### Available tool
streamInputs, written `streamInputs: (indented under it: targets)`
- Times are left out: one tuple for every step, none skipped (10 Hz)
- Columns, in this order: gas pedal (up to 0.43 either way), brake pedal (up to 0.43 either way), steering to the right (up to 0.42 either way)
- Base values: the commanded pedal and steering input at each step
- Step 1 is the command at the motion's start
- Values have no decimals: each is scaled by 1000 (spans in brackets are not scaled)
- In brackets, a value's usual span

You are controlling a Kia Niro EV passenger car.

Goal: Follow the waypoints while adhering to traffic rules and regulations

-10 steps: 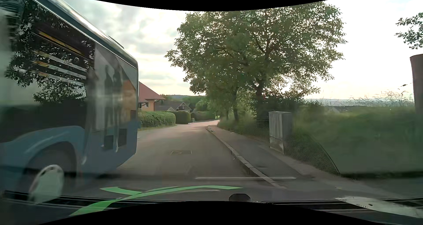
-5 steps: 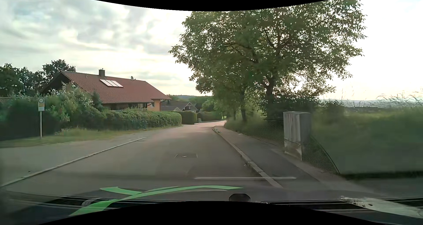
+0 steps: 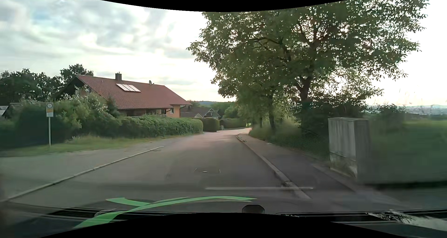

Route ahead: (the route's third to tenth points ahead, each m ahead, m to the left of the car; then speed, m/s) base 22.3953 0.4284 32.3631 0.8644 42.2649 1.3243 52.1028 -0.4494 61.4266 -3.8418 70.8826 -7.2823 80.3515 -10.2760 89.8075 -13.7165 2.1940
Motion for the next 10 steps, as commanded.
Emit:
streamInputs:
  targets:
    - [0, 0, -293]
    - [0, 0, -293]
    - [0, 0, -287]
    - [0, 0, -272]
    - [0, 0, -241]
    - [0, 0, -203]
    - [59, 0, -167]
    - [87, 0, -136]
    - [87, 0, -95]
    - [87, 0, -60]
